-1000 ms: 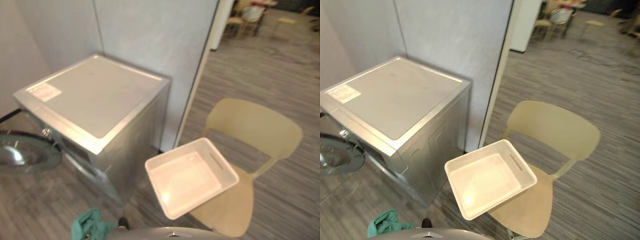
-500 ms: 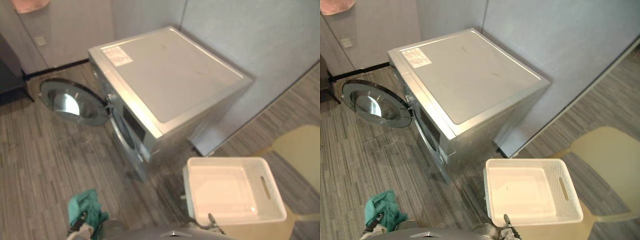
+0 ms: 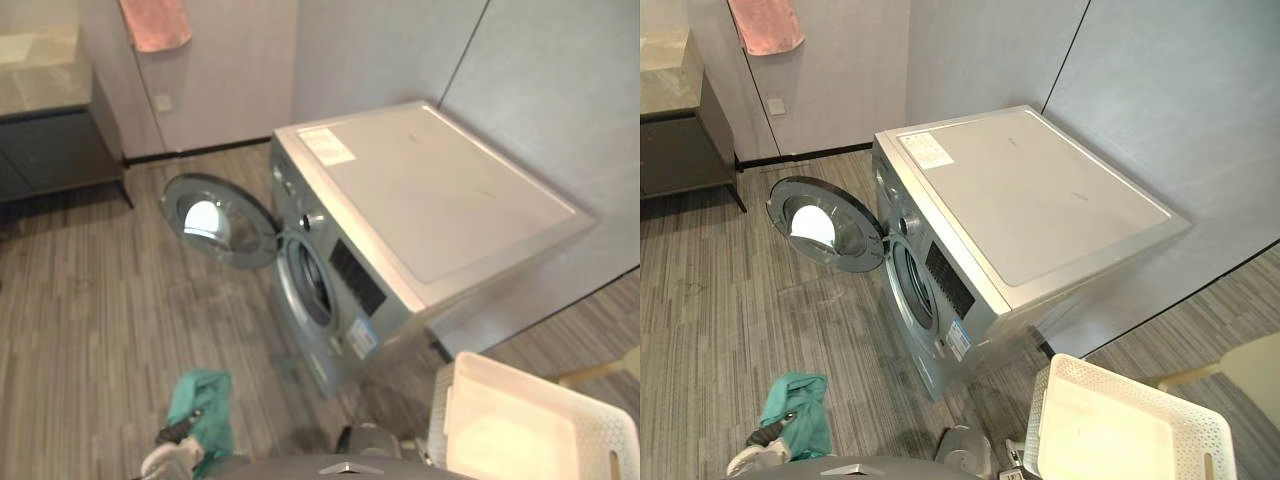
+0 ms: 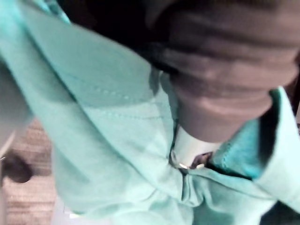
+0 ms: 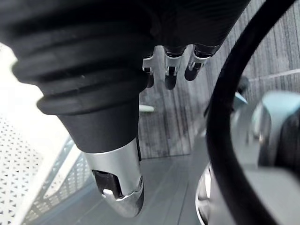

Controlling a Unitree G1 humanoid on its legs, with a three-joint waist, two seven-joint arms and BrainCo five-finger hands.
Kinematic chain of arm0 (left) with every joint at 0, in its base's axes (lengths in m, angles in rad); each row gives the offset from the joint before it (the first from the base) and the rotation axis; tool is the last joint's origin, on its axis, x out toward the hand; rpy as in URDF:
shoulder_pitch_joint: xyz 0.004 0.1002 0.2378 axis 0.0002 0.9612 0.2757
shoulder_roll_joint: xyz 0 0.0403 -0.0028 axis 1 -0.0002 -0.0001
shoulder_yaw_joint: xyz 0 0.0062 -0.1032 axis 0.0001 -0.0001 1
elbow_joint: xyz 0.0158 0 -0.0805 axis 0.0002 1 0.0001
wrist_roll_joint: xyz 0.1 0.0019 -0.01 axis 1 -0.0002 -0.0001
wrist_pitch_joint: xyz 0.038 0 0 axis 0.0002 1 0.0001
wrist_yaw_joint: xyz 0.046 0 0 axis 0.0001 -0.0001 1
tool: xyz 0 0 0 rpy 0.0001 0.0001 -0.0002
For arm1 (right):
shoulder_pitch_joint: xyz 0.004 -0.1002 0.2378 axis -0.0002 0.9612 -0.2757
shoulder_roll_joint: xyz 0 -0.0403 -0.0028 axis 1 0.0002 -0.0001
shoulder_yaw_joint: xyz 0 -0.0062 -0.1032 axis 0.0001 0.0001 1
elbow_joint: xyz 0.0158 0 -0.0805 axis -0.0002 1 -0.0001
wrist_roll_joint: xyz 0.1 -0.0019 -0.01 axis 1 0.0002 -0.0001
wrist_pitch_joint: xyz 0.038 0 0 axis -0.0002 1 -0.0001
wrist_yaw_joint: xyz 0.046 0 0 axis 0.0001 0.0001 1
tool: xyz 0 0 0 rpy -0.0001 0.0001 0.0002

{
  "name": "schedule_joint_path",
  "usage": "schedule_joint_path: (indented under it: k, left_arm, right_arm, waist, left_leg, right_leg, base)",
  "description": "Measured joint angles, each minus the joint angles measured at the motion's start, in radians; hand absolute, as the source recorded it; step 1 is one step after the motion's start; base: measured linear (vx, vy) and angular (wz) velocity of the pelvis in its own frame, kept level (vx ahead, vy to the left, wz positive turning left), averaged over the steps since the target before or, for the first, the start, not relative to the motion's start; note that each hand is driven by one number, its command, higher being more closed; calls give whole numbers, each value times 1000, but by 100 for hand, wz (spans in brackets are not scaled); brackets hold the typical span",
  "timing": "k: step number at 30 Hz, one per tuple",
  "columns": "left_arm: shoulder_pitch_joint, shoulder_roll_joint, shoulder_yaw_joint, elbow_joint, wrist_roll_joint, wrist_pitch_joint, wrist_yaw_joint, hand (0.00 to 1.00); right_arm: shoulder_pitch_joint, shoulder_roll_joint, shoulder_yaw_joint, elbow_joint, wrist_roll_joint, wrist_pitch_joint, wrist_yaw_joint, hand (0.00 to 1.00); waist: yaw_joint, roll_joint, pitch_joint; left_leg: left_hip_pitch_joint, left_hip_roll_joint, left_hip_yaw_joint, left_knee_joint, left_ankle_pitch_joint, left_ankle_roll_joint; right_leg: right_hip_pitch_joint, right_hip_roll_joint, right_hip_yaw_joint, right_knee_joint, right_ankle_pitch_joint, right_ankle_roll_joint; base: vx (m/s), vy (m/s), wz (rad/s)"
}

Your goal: Pick up the laundry basket with both hands and put the clothes into the washing machine.

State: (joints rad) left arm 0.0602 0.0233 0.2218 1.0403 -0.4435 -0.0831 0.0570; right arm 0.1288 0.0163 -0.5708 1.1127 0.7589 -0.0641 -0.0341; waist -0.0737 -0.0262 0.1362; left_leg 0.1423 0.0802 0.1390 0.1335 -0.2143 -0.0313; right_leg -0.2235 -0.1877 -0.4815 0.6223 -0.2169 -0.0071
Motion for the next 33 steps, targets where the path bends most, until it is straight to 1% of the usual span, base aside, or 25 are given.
schedule_joint_path:
  k: [1,2,4,6,8,9,10,12,13,15,17,18,19,20,21,22,23,24,25,27,28,30,31,32,33]
  left_arm:
    - [-7,-5,-6,0,0,0,-2,100]
    - [-21,-19,-4,-3,0,-1,-4,100]
    - [-29,-80,1,-13,-6,0,-2,100]
    - [-35,-101,2,-13,-6,2,-2,100]
    - [-32,-103,-6,-27,-27,7,-8,100]
    - [-21,-102,2,-61,-44,7,-8,100]
    - [-17,-102,15,-88,-50,8,-11,100]
    - [-19,-103,39,-107,-65,7,-17,100]
    - [-15,-100,68,-108,-67,7,-16,100]
    - [-9,-77,81,-105,-69,4,-11,100]
    - [0,-51,83,-101,-78,-4,-6,100]
    - [1,-33,93,-76,-86,-10,3,100]
    - [16,-35,101,-65,-99,-15,8,100]
    - [31,-50,97,-41,-102,-15,12,100]
    - [33,-43,91,-30,-102,-15,18,100]
    - [30,-20,90,-28,-102,-15,31,100]
    - [16,9,88,-28,-100,-14,31,100]
    - [15,26,87,-24,-98,-12,31,100]
    - [12,36,84,-16,-92,-12,30,100]
    - [3,58,39,-5,-48,-11,26,100]
    - [2,61,21,-5,-38,-10,25,100]
    - [5,43,-32,4,-12,-7,22,100]
    - [15,13,-27,23,-2,-5,23,100]
    - [13,4,-27,33,1,-5,23,100]
    - [12,8,-25,35,6,-7,23,100]
  right_arm:
    - [10,9,-15,1,-1,1,2,0]
    - [25,24,-33,1,-13,3,1,0]
    - [40,-4,-41,-39,-21,7,1,0]
    - [22,-2,-41,-47,-21,6,0,0]
    - [30,16,-41,-74,-20,4,-6,0]
    - [33,26,-32,-86,-19,1,-13,0]
    - [29,23,-19,-98,-16,0,-19,0]
    - [-8,11,13,-123,-3,-8,-29,0]
    - [-26,9,14,-118,19,-20,-41,0]
    - [-15,8,14,-108,26,-27,-59,0]
    - [-19,-11,20,-102,24,-30,-73,0]
    - [-21,-21,20,-101,23,-37,-76,0]
    - [-19,-51,20,-88,22,-45,-76,0]
    - [-26,-90,35,-73,20,-47,-73,0]
    - [-27,-89,39,-64,20,-46,-70,0]
    - [-31,-78,42,-29,18,-38,-56,0]
    - [-24,-54,26,-3,10,-37,-47,0]
    - [-20,-38,5,7,-5,-36,-37,0]
    - [-16,-26,-7,6,-12,-36,-33,0]
    - [-13,-4,-62,11,-16,-18,-29,0]
    - [-9,-3,-82,10,-15,-16,-29,0]
    - [6,-15,-135,11,-10,-14,-30,0]
    - [-8,-42,-133,10,-10,-2,-29,0]
    - [-18,-51,-128,7,-10,2,-29,0]
    - [-11,-55,-121,11,-10,5,-29,0]
  waist:
    - [-4,-3,-1]
    - [-8,-18,-5]
    - [4,45,-19]
    - [4,60,-27]
    - [0,40,-23]
    - [2,31,-27]
    - [11,35,-28]
    - [40,59,-20]
    - [42,57,-11]
    - [39,39,-1]
    - [40,36,-3]
    - [39,33,-4]
    - [42,43,-18]
    - [48,79,-30]
    - [43,75,-29]
    - [31,35,-34]
    - [24,-7,-36]
    - [23,-21,-42]
    - [22,-27,-46]
    - [13,-29,-55]
    - [9,-29,-59]
    - [15,28,-55]
    - [21,102,-62]
    - [18,123,-65]
    - [6,115,-59]
  left_leg:
    - [14,-6,1,-17,3,-6]
    - [41,-21,4,-45,4,-22]
    - [54,35,41,-64,-11,-53]
    - [67,53,61,-39,-17,-61]
    - [36,89,76,124,-41,-77]
    - [-44,133,79,348,-56,-96]
    - [-138,184,65,591,-32,-118]
    - [-265,220,47,862,1,-139]
    - [-311,224,54,938,-8,-117]
    - [-342,240,52,925,-34,-72]
    - [-370,299,46,822,-57,-28]
    - [-364,323,5,673,-62,-18]
    - [-322,299,-125,392,38,-8]
    - [-269,250,-260,283,80,-103]
    - [-249,223,-290,275,56,-145]
    - [-236,181,-295,267,23,-187]
    - [-233,142,-269,265,13,-183]
    - [-235,117,-265,269,7,-174]
    - [-238,102,-259,271,4,-167]
    - [-286,41,-216,323,-25,-122]
    - [-296,31,-203,338,-35,-113]
    - [-293,38,-122,339,-53,-92]
    - [-250,80,-39,231,-22,-55]
    - [-228,89,-1,195,-6,-43]
    - [-190,86,32,134,27,-32]
  right_leg:
    - [10,-1,-28,-79,17,5]
    - [28,-7,-61,-202,100,-52]
    - [47,50,-80,-230,67,-30]
    - [59,74,-79,-232,36,-28]
    - [130,98,-92,-266,11,-19]
    - [175,121,-97,-301,6,-15]
    - [209,142,-97,-317,8,-25]
    - [226,163,-41,-329,12,-33]
    - [250,161,1,-342,20,-23]
    - [304,147,49,-377,32,-3]
    - [321,129,118,-392,44,22]
    - [325,108,167,-390,51,51]
    - [299,75,236,-364,39,111]
    - [288,60,315,-345,32,167]
    - [288,47,347,-344,28,176]
    - [292,30,396,-340,24,180]
    - [293,-7,416,-343,31,174]
    - [293,-30,414,-356,52,178]
    - [292,-45,414,-370,60,180]
    - [254,-119,432,-404,75,238]
    - [243,-130,439,-408,82,219]
    - [193,-139,422,-419,179,32]
    - [138,-114,293,-456,397,-36]
    - [114,-108,218,-383,359,-30]
    - [94,-108,125,-219,255,-7]
  base:
    - [270,-95,71]
    - [361,-107,46]
    - [366,-81,6]
    - [275,-47,-5]
    - [308,-76,18]
    - [366,-87,1]
    - [299,-67,-20]
    - [268,86,-94]
    - [283,206,-104]
    - [214,281,-78]
    - [199,359,-101]
    - [228,539,-127]
    - [313,826,-155]
    - [268,753,-122]
    - [210,592,-57]
    - [74,341,6]
    - [18,363,11]
    - [-24,227,4]
    - [-52,253,-18]
    - [-66,223,-32]
    - [-78,234,-53]
    - [-103,301,-124]
    - [-132,294,-176]
    - [-142,300,-167]
    - [-58,189,-116]
